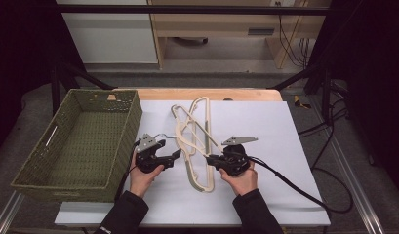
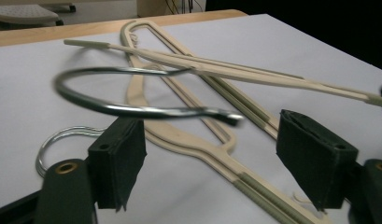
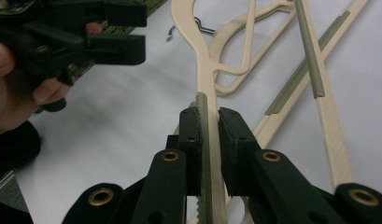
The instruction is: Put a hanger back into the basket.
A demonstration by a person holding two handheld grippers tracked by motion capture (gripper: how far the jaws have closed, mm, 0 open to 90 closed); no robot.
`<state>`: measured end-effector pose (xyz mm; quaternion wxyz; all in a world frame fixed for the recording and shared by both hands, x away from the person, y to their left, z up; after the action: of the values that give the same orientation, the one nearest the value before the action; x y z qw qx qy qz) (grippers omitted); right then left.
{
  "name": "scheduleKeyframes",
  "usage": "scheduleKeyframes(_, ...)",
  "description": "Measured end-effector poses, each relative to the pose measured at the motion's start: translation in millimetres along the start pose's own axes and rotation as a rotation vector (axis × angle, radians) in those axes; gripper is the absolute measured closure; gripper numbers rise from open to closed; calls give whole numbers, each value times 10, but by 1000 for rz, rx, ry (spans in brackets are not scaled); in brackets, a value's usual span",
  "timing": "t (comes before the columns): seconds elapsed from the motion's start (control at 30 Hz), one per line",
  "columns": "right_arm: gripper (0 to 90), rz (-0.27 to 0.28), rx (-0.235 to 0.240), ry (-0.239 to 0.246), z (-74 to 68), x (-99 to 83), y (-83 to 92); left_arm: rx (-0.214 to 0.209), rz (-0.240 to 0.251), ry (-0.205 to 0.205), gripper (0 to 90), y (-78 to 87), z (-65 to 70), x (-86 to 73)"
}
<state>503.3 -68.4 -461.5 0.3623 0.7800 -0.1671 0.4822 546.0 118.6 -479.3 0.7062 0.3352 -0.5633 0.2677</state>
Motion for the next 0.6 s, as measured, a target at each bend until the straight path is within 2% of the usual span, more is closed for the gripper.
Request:
scheduleKeyframes(0.07,804,-1,3,-5,1,-20,16,1,31,-7,345,-3,-36,39)
scheduleKeyframes(0.1,804,0,5,-5,7,-25,19,-9,57,2,378,-9,-64,75)
scheduleKeyframes(0.17,804,-2,6,-11,6,-31,26,-4,64,9,412,-19,-87,80)
scheduleKeyframes(0.23,804,0,9,-11,3,-38,37,-11,65,22,484,-41,-122,66)
scheduleKeyframes(0.27,804,-2,11,-13,-3,-49,49,-9,65,21,556,-47,-134,59)
scheduleKeyframes(0.33,804,-1,15,-1,5,-55,50,-25,75,23,584,-62,-128,54)
scheduleKeyframes(0.37,804,-5,17,-11,2,-74,51,-31,79,23,646,-68,-117,56)
scheduleKeyframes(0.4,804,-6,21,-8,8,-84,52,-56,91,29,663,-74,-87,66)
scheduleKeyframes(0.47,804,-4,22,-7,10,-90,52,-69,89,28,679,-71,-75,67)
scheduleKeyframes(0.6,803,-5,33,-12,7,-125,68,-85,85,31,768,-62,-60,67)
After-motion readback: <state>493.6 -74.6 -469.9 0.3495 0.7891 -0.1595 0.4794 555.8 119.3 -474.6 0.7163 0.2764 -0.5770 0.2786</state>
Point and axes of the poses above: each handheld gripper's, and its own axes: y roughly backward along the jaws, x roughly out of its top, z roughly to its right, the point moved 8 cm from there along -y, roughly forward along the jaws, and after that the axes turned 14 degrees about z, right-handed, at the moved point
